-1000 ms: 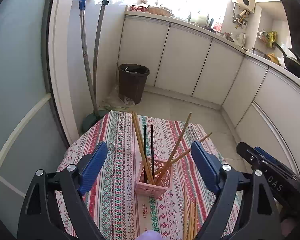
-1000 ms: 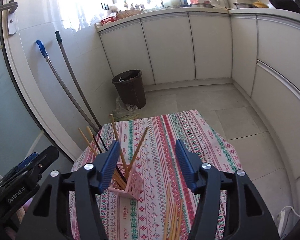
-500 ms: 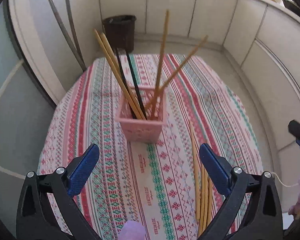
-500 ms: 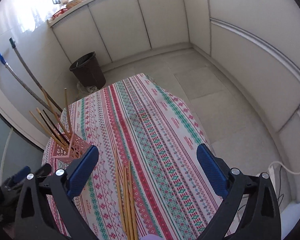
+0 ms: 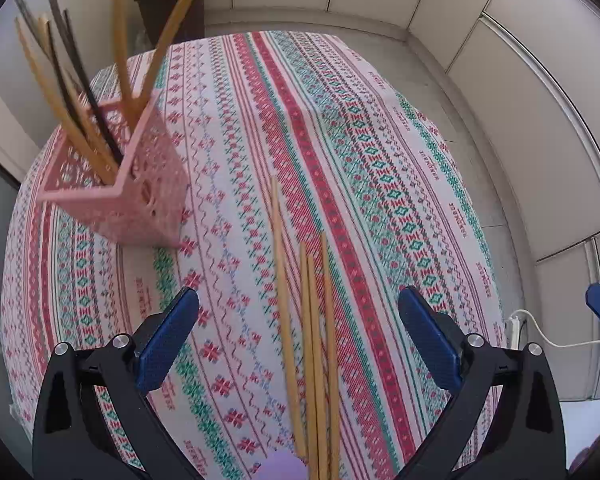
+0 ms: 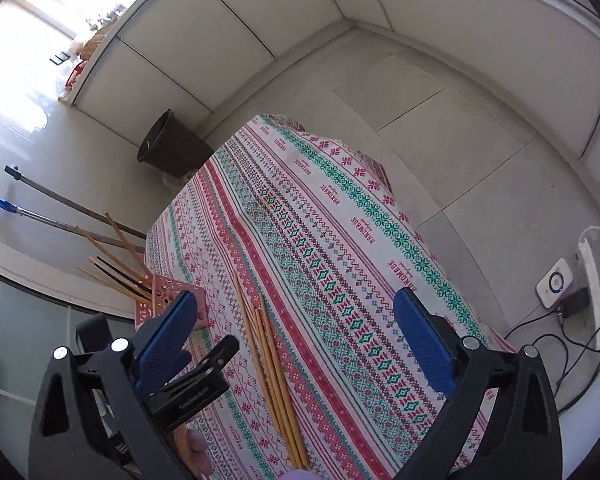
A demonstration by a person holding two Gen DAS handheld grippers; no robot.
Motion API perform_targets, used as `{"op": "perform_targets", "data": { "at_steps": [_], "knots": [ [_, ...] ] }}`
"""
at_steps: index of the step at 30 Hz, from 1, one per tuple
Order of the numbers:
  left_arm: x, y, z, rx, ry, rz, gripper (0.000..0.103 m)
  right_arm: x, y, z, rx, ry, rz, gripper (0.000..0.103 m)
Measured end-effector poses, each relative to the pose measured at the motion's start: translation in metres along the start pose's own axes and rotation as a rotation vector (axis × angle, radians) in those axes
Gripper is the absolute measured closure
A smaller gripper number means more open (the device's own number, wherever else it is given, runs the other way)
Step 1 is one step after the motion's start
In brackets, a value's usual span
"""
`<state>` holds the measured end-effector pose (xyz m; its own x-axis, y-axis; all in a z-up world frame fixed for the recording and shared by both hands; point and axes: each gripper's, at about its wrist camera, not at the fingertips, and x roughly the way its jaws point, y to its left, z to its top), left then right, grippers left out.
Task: Organize utensils
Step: 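Lower the left tool onto a wooden chopstick on the table and close it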
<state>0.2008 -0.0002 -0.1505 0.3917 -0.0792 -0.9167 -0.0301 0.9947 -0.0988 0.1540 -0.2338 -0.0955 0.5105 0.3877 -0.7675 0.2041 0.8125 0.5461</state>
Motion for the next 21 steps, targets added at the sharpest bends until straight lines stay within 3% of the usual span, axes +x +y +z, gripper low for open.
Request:
{"op": "perform_targets", "data": {
  "at_steps": [4, 6, 9, 16, 19, 21],
  "knots": [
    [0.022, -0.014, 0.022, 0.04, -0.002, 0.052, 0.015, -0.002, -0.009, 0.005, 0.04, 0.017, 0.043, 0.007],
    [0.04, -0.017, 0.032, 0.06, 0.028, 0.098, 0.032, -0.002, -0.012, 0.008, 0.059, 0.037, 0.082, 0.007],
    [0.061, -0.013, 0.048, 0.055, 0.052, 0.133, 0.047, -0.006, -0.016, 0.014, 0.097, 0.043, 0.132, 0.007],
    [0.087, 0.002, 0.06, 0.007, 0.08, 0.154, 0.057, -0.01, -0.019, 0.024, 0.138, 0.046, 0.2, 0.007],
    [0.089, 0.003, 0.063, -0.02, 0.088, 0.129, 0.071, -0.004, -0.019, 0.024, 0.146, 0.077, 0.21, 0.007],
    [0.088, -0.002, 0.062, -0.006, 0.085, 0.143, 0.094, -0.002, -0.019, 0.023, 0.14, 0.084, 0.202, 0.007]
  ]
}}
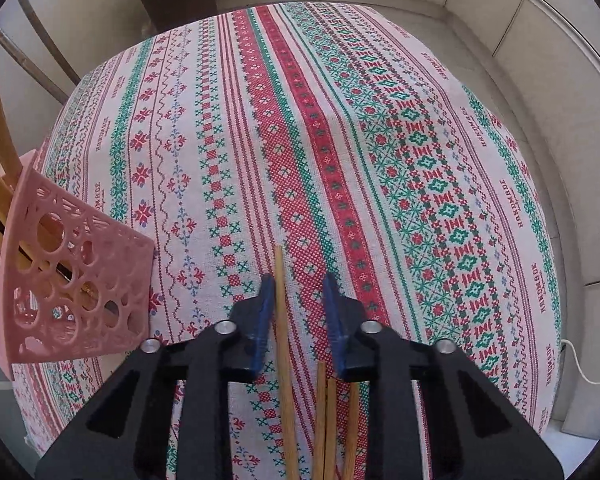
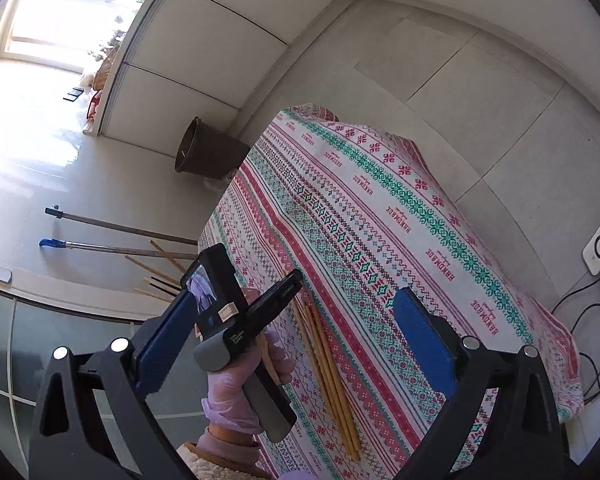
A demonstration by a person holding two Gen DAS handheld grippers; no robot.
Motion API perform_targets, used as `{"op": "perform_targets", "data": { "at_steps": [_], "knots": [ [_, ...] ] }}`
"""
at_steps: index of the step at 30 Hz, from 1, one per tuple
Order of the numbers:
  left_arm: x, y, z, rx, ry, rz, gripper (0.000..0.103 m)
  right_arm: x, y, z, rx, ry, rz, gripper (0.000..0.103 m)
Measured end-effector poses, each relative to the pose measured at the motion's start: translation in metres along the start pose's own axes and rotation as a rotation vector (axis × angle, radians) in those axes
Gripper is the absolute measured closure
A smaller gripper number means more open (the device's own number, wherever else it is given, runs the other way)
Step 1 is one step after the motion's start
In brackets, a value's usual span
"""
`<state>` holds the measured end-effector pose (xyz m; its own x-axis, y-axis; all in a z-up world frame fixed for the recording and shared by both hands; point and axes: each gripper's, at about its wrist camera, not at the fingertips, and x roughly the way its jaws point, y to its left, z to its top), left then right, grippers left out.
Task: Organize utensils
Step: 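Lower the left tool onto a wooden chopstick on the table and close it, then lift the chopstick upright with the left tool while the right tool grasps wooden chopsticks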
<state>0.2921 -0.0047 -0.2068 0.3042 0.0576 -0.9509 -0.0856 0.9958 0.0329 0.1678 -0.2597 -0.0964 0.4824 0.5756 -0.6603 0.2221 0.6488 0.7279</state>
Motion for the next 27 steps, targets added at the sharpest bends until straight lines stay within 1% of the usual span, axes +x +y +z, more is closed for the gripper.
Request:
{"op": "perform_targets", "data": {
  "at_steps": [2, 5, 7, 10, 13, 17, 19, 23, 25, 27],
  "knots": [
    [-0.002, 0.001, -0.005, -0.01, -0.006, -0.011, 0.098, 0.001, 0.0, 0.0, -0.006, -0.002, -0.008, 0.007],
    [-0.005, 0.007, -0.014, -0.02, -0.036, -0.038, 0.098, 0.003, 0.002, -0.001, -0.023, -0.001, -0.021, 0.007],
    [-0.008, 0.012, -0.022, -0.018, -0.047, -0.06, 0.099, 0.009, 0.002, -0.003, -0.043, 0.017, -0.035, 0.007],
    [-0.016, 0.025, -0.037, -0.027, -0.075, -0.114, 0.099, 0.026, 0.001, -0.006, -0.051, 0.062, -0.069, 0.007],
    [-0.04, 0.04, -0.056, -0.007, -0.113, -0.157, 0.099, 0.047, 0.003, -0.013, -0.067, 0.124, -0.067, 0.007],
    [-0.086, 0.057, -0.087, 0.038, -0.163, -0.198, 0.099, 0.081, 0.013, -0.025, -0.134, 0.194, -0.114, 0.007],
    [-0.105, 0.066, -0.098, 0.046, -0.186, -0.214, 0.099, 0.098, 0.018, -0.03, -0.169, 0.209, -0.152, 0.007],
    [-0.14, 0.087, -0.132, 0.075, -0.243, -0.235, 0.099, 0.13, 0.023, -0.036, -0.217, 0.223, -0.219, 0.008],
    [-0.155, 0.096, -0.147, 0.079, -0.273, -0.246, 0.099, 0.144, 0.023, -0.039, -0.242, 0.222, -0.254, 0.013],
    [-0.166, 0.107, -0.156, 0.076, -0.293, -0.262, 0.099, 0.156, 0.025, -0.04, -0.277, 0.226, -0.283, 0.032]
  ]
}}
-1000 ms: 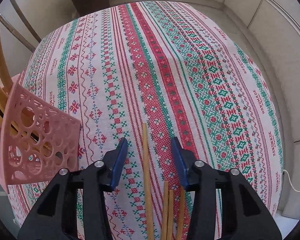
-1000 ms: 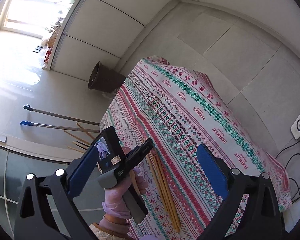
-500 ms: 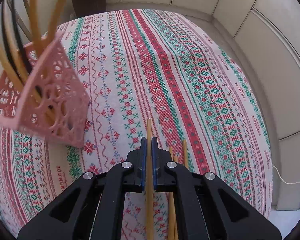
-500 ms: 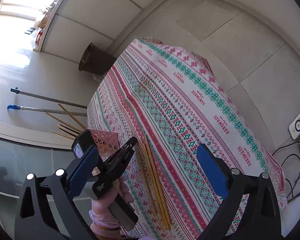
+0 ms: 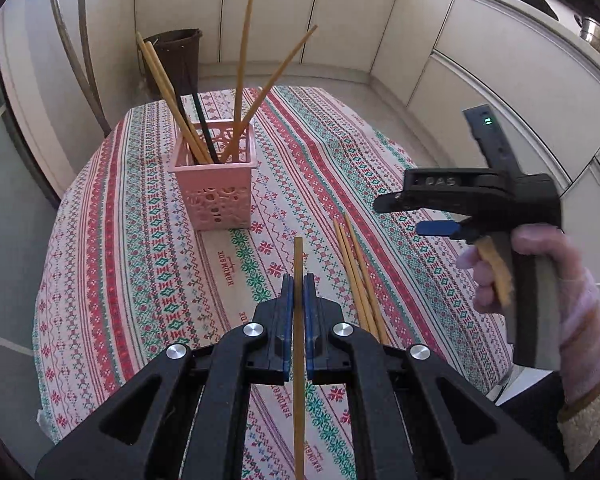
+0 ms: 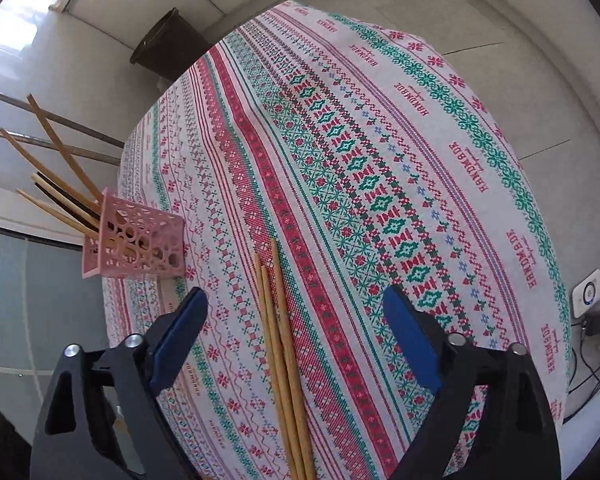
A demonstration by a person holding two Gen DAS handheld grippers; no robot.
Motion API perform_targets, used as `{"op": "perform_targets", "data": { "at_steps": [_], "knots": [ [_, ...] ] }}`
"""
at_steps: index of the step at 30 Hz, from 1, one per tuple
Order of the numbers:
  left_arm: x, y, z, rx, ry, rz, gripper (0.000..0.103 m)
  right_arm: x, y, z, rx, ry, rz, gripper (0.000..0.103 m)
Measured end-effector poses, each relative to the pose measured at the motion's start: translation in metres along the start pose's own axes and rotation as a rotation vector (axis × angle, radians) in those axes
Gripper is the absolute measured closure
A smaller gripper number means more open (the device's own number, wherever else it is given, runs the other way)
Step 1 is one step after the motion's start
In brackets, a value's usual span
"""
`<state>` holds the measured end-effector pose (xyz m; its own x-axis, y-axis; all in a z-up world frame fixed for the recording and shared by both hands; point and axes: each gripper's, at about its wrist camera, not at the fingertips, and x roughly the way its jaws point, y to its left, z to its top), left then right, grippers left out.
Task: Organize utensils
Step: 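Lift the chopstick upright with the left tool while the right tool grasps wooden chopsticks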
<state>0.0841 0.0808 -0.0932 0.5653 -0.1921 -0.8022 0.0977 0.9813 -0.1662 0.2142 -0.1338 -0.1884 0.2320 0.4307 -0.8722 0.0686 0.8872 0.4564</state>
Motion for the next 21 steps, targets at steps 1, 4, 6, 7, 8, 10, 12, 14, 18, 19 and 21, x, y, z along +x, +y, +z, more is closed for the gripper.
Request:
{"op": "perform_targets", "data": {
  "at_steps": [1, 4, 6, 7, 8, 10, 12, 14, 18, 19, 21],
  "knots": [
    [-0.004, 0.003, 0.001, -0.005, -0.011, -0.008, 0.099, 0.007, 0.003, 0.001, -0.019, 0.01, -0.013, 0.035],
    [-0.019, 0.005, 0.002, -0.001, -0.047, -0.026, 0.099, 0.019, 0.01, 0.002, -0.055, 0.013, -0.054, 0.049],
    [-0.024, 0.006, 0.002, 0.003, -0.06, -0.037, 0.099, 0.023, 0.015, 0.001, -0.075, -0.006, -0.088, 0.054],
    [-0.025, 0.008, 0.001, 0.0, -0.058, -0.044, 0.099, 0.026, 0.018, 0.001, -0.089, -0.011, -0.102, 0.058],
    [-0.026, 0.009, 0.001, -0.006, -0.055, -0.049, 0.099, 0.029, 0.02, 0.001, -0.099, -0.009, -0.112, 0.062],
    [-0.026, 0.013, 0.001, -0.013, -0.057, -0.054, 0.099, 0.033, 0.024, 0.002, -0.11, -0.003, -0.121, 0.064],
    [-0.029, 0.016, 0.002, -0.017, -0.066, -0.056, 0.099, 0.037, 0.028, 0.001, -0.125, -0.004, -0.155, 0.066],
    [-0.029, 0.018, 0.003, -0.025, -0.069, -0.054, 0.099, 0.043, 0.033, -0.001, -0.142, 0.012, -0.163, 0.067],
    [-0.026, 0.021, 0.004, -0.037, -0.063, -0.048, 0.099, 0.057, 0.041, -0.004, -0.181, 0.036, -0.209, 0.07],
    [-0.027, 0.021, 0.004, -0.035, -0.063, -0.048, 0.099, 0.058, 0.044, -0.003, -0.192, 0.028, -0.217, 0.072],
    [-0.027, 0.021, 0.004, -0.031, -0.063, -0.049, 0.099, 0.06, 0.045, -0.002, -0.197, 0.034, -0.205, 0.074]
  ]
}}
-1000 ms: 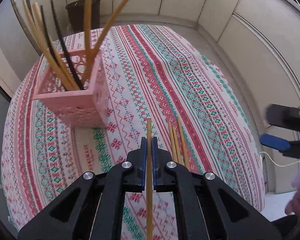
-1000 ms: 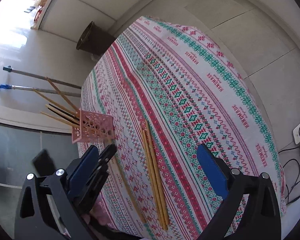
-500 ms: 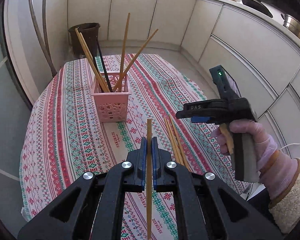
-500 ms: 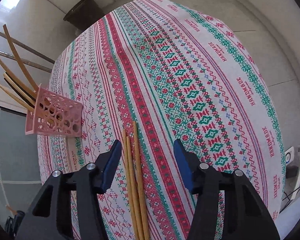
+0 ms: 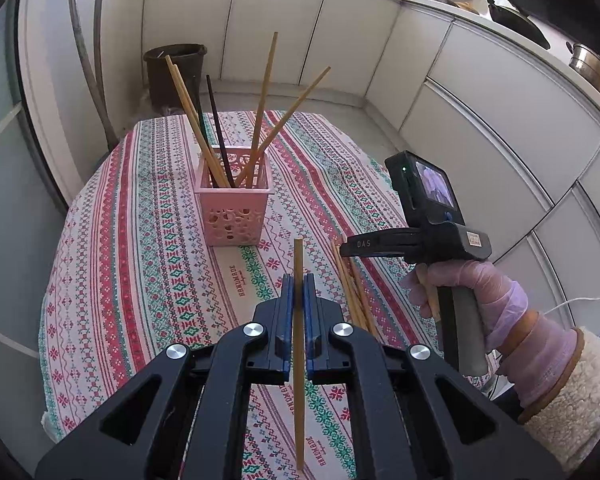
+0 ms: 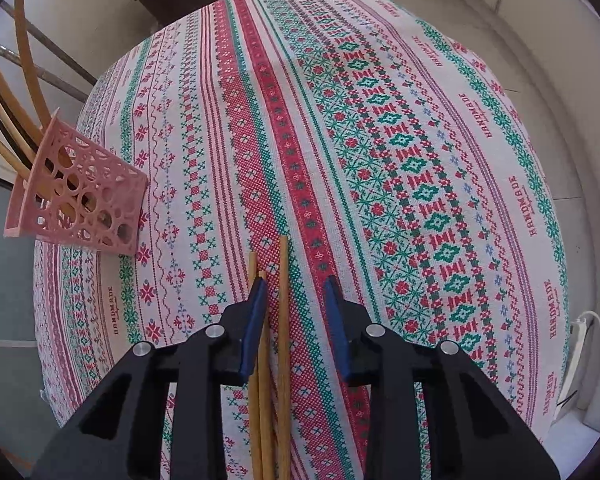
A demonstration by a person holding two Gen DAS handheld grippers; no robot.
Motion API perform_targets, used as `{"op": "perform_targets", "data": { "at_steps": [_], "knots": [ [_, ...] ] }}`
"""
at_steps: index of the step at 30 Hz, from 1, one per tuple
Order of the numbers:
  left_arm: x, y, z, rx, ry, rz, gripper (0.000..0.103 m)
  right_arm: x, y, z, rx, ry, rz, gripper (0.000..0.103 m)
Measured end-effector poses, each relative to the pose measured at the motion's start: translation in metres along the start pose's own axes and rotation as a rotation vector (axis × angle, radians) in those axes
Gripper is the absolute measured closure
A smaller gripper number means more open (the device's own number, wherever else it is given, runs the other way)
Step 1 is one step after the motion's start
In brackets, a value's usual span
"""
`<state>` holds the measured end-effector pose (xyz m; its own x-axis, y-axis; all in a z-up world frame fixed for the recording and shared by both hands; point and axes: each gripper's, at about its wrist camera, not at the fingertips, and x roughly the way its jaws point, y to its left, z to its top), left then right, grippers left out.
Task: Organize utensils
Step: 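Lift the chopstick upright with the left tool while the right tool grasps wooden chopsticks, then carry both held chopsticks over the pink basket with both tools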
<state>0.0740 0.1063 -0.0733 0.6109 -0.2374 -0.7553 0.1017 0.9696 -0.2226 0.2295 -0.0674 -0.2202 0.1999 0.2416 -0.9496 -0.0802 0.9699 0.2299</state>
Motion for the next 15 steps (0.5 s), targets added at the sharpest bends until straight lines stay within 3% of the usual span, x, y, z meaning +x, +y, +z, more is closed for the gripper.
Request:
{"op": "perform_targets", "data": {
  "at_steps": [4, 6, 12, 15],
  "knots": [
    [0.001, 0.0, 0.0, 0.002, 0.001, 0.002, 0.099, 0.002, -0.004, 0.004, 0.02, 0.011, 0.032, 0.079],
    [0.001, -0.001, 0.0, 0.006, 0.002, 0.004, 0.099, 0.0, -0.008, 0.003, -0.008, 0.001, 0.003, 0.088],
    [0.004, -0.002, 0.0, 0.014, 0.002, 0.019, 0.099, -0.002, 0.012, -0.011, -0.124, -0.068, -0.108, 0.089],
    [0.003, -0.001, 0.0, 0.013, -0.001, 0.025, 0.099, -0.003, 0.01, -0.01, -0.085, -0.068, -0.054, 0.097]
  ]
}}
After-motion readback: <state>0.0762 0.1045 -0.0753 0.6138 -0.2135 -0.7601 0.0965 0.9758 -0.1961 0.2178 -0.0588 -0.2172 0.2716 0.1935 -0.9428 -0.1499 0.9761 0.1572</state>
